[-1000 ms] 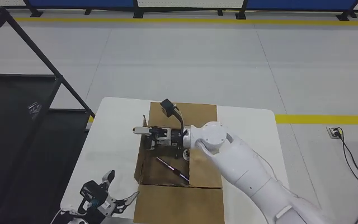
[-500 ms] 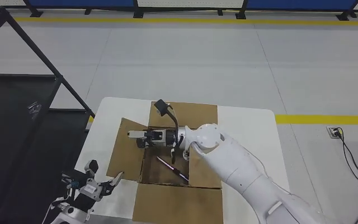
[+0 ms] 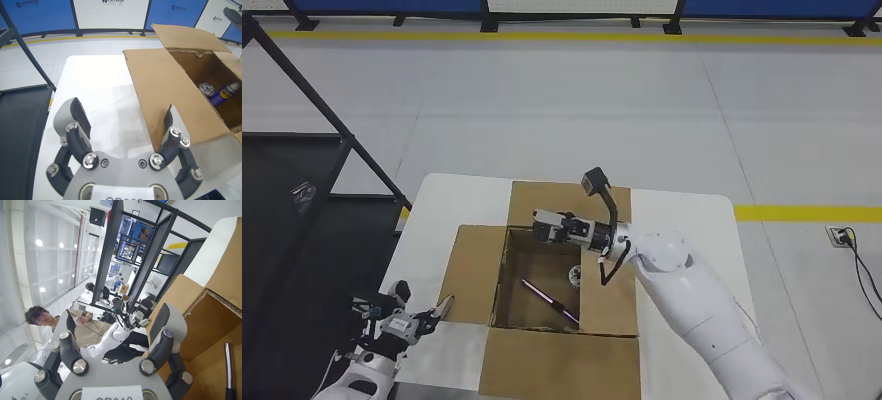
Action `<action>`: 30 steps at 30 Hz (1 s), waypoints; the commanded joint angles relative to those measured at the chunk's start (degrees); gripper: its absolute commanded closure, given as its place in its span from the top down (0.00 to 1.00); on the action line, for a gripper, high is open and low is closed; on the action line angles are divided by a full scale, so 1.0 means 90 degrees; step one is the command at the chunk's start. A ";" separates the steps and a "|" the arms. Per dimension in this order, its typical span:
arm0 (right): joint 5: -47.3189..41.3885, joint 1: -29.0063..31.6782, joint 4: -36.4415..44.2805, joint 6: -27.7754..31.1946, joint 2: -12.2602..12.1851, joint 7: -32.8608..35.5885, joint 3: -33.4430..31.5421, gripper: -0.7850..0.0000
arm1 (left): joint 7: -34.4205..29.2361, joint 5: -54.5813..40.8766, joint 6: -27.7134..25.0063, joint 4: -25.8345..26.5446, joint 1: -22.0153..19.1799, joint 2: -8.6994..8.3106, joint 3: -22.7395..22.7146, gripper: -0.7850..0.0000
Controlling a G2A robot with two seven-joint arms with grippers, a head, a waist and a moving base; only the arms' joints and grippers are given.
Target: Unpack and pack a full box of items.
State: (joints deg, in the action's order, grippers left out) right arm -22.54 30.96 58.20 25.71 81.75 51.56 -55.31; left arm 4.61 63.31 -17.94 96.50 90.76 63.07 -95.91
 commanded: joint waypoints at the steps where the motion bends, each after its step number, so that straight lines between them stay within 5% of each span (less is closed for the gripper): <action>1: 0.0029 0.0222 0.0319 -0.0077 -0.0086 0.0046 -0.0226 1.00 | -0.0010 0.0042 0.0013 -0.0074 -0.0083 0.0005 0.0047 1.00; 8: 0.0202 0.0854 0.1163 -0.0263 -0.0321 0.0166 -0.0841 1.00 | 0.0241 0.0103 0.0019 0.0288 0.0119 0.0007 -0.0121 1.00; 15: 0.0462 0.1280 0.1713 -0.0322 -0.0499 0.0122 -0.1382 1.00 | 0.0606 0.0459 -0.0004 0.1863 0.0952 -0.0007 -0.0669 1.00; 21: 0.0659 0.1826 0.2284 -0.0301 -0.0674 0.0039 -0.1989 1.00 | 0.0523 0.0522 -0.0611 0.3088 0.1402 -0.0022 -0.0819 1.00; 26: 0.0647 0.2510 0.2782 -0.0215 -0.0823 -0.0068 -0.2618 1.00 | -0.0201 0.0765 -0.0959 0.3652 0.1117 -0.0044 -0.0317 1.00; 30: 0.0579 0.3125 0.3111 -0.0101 -0.0925 -0.0236 -0.3126 1.00 | -0.1164 0.0770 -0.1161 0.3463 0.0362 -0.0039 0.0635 1.00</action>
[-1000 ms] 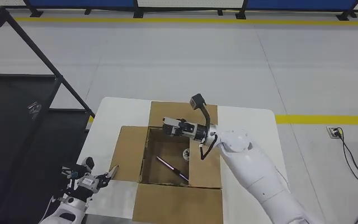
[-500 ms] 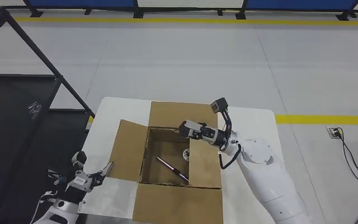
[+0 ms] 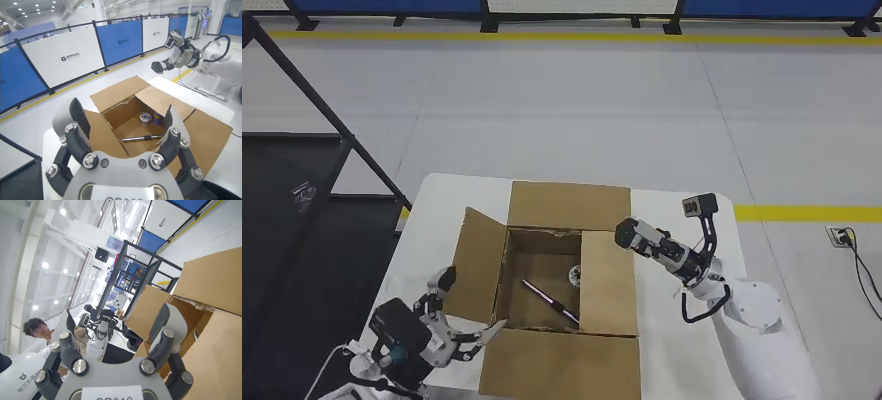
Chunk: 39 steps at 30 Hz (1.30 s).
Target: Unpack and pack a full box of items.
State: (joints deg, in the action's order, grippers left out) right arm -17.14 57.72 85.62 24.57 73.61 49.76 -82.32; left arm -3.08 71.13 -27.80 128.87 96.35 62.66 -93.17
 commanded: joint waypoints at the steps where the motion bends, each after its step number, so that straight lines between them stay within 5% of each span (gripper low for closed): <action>1: -0.0044 0.0302 0.0128 0.0056 -0.0042 -0.0088 -0.0247 1.00 | -0.0595 -0.0255 -0.0128 -0.0310 -0.0547 0.0015 0.0594 1.00; 5: -0.0121 0.0689 0.0265 0.0102 -0.0092 -0.0299 -0.0567 1.00 | -0.1802 -0.0945 0.0027 -0.1264 -0.1843 0.0109 0.1659 1.00; 19: -0.0034 0.0639 0.0341 -0.0082 -0.0096 -0.0401 -0.0479 1.00 | -0.2089 -0.1442 0.0223 -0.1626 -0.2013 0.0146 0.1868 1.00; 29: -0.0181 0.0743 0.0303 0.0006 -0.0205 -0.0348 -0.0838 1.00 | -0.3493 -0.3293 0.0749 -0.3241 -0.3348 0.0315 0.2589 1.00; 39: -0.0719 0.1193 0.0331 0.0315 -0.0296 -0.0507 -0.1361 1.00 | -0.4862 -0.5964 0.0264 -0.4845 -0.4594 0.0506 0.3299 1.00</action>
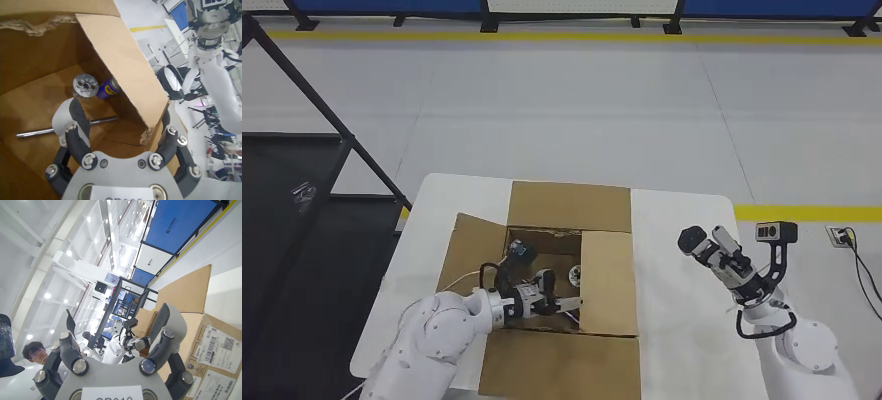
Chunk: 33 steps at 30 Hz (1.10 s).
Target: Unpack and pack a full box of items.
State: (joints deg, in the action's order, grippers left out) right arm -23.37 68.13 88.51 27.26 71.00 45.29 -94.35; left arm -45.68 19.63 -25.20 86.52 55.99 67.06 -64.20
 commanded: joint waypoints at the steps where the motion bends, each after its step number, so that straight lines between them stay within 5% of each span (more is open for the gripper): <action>1: -0.0045 0.0074 0.0020 0.0026 -0.0012 -0.0028 -0.0051 1.00 | -0.0228 -0.0420 -0.0064 -0.0247 -0.0203 0.0038 0.0165 1.00; 10: -0.0161 0.0292 0.0081 0.0120 -0.0051 -0.0155 -0.0108 1.00 | -0.0608 -0.1404 -0.0279 -0.0899 -0.0799 0.0195 0.0699 1.00; 19: -0.0261 0.0453 0.0133 0.0189 -0.0093 -0.0236 -0.0191 1.00 | -0.0674 -0.2087 -0.0416 -0.0473 -0.0803 0.0188 0.0620 1.00; 25: -0.0402 0.0594 0.0153 0.0276 -0.0130 -0.0263 -0.0362 1.00 | -0.0373 -0.2067 -0.0392 -0.0112 -0.0796 0.0228 0.0760 1.00; 33: -0.0778 0.0817 0.0073 0.0498 -0.0180 -0.0249 -0.0690 1.00 | 0.0531 -0.1925 -0.0736 -0.0351 -0.1090 0.0451 0.1339 1.00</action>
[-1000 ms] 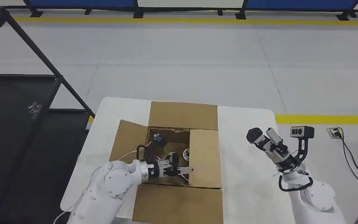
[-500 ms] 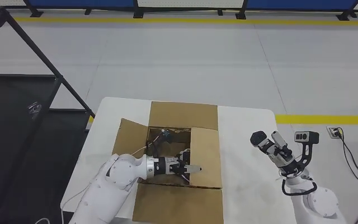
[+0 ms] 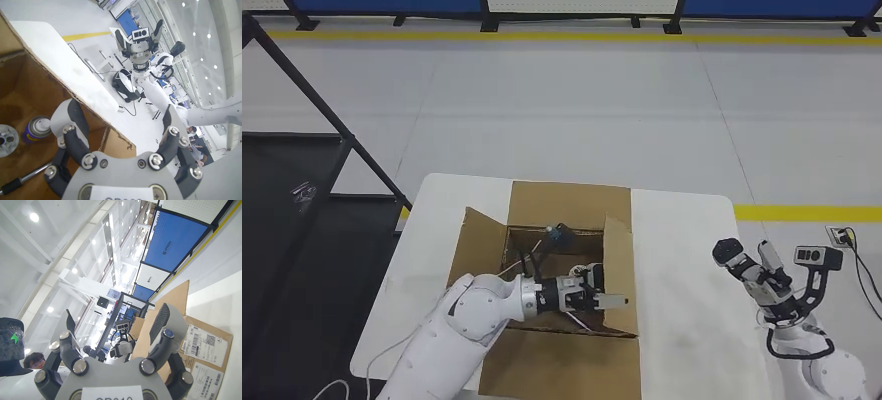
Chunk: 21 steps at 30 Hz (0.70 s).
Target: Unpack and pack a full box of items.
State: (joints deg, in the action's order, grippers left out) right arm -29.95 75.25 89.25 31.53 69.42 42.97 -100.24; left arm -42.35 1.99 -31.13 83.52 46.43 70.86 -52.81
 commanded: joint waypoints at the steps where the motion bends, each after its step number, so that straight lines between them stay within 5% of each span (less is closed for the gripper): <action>1: -0.0106 0.0055 -0.0026 0.0053 -0.0011 0.0006 -0.0083 1.00 | 0.0341 0.0124 -0.0133 -0.0042 -0.0061 0.0061 0.0137 1.00; 11: -0.0719 0.0461 -0.0004 0.0564 -0.0058 -0.0004 -0.0627 1.00 | 0.1507 0.1020 0.0130 -0.0574 -0.0701 0.0558 0.1264 1.00; 21: -0.1093 0.0701 -0.0194 0.0687 -0.0101 0.0180 -0.0942 1.00 | 0.1366 0.1061 0.1055 -0.1747 -0.1620 0.1232 0.2307 1.00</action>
State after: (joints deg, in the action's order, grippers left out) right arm -39.55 81.58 87.82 37.69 68.54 44.44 -108.60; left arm -29.70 11.49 -22.67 68.80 32.52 81.43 -32.71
